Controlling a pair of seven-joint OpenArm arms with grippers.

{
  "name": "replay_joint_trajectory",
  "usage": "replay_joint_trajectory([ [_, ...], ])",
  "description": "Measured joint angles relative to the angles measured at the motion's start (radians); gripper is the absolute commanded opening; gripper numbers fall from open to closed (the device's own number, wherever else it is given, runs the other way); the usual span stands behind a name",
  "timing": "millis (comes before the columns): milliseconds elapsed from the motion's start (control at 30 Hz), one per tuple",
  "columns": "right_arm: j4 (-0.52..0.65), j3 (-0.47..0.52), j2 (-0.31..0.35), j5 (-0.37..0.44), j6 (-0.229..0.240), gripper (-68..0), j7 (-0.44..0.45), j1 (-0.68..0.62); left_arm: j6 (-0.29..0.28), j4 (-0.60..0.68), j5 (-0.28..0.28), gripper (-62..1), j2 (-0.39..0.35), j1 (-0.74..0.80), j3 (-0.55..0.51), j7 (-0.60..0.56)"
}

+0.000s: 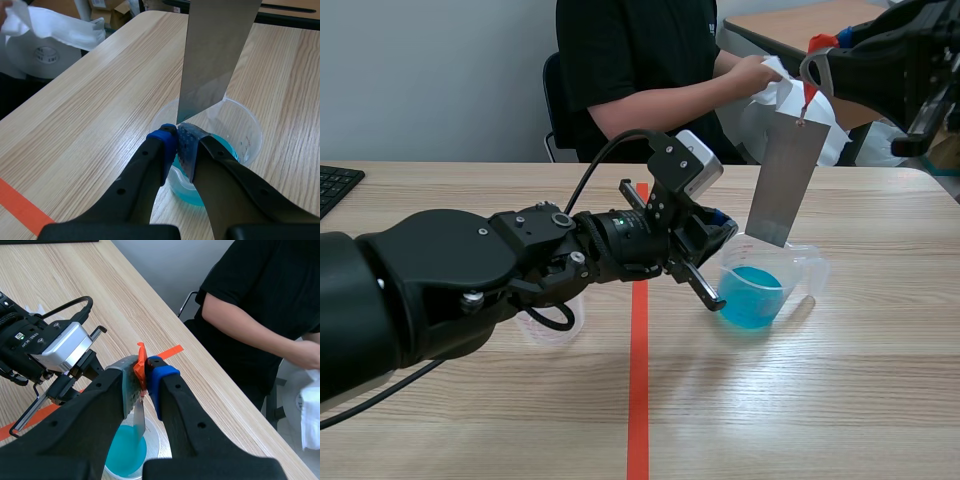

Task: Do the redox reaction experiment.
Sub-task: 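Point at the plate with the left hand, then lower the plate into the blue solution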

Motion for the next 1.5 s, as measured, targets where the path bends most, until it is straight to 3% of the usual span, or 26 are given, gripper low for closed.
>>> replay_joint_trajectory([
  [600, 0.000, 0.000, 0.000, 0.000, 0.000, -66.2, 0.000, 0.000, 0.000, 0.000, -0.001, -56.0, -0.003, 0.000, 0.000, -0.013],
  [767, 0.000, 0.000, 0.000, 0.000, 0.000, -66.2, 0.000, 0.000, 0.000, 0.015, -0.002, -56.0, -0.034, 0.005, 0.000, -0.028],
  [867, 0.000, 0.000, 0.000, 0.000, 0.000, -66.2, 0.000, 0.000, 0.000, 0.092, -0.006, -56.0, -0.111, 0.037, 0.000, -0.098],
  [1133, 0.000, 0.000, 0.000, 0.000, 0.000, -66.2, 0.000, 0.000, -0.001, 0.401, -0.006, -56.0, -0.430, 0.238, -0.055, -0.174],
  [1333, 0.000, 0.000, 0.000, 0.000, 0.000, -66.2, 0.000, 0.000, 0.000, 0.593, -0.056, -56.0, -0.692, 0.483, -0.262, -0.236],
  [1500, 0.000, 0.000, 0.000, 0.000, 0.000, -66.2, 0.000, 0.000, 0.000, 0.637, -0.058, -56.0, -0.842, 0.784, -0.482, -0.233],
])
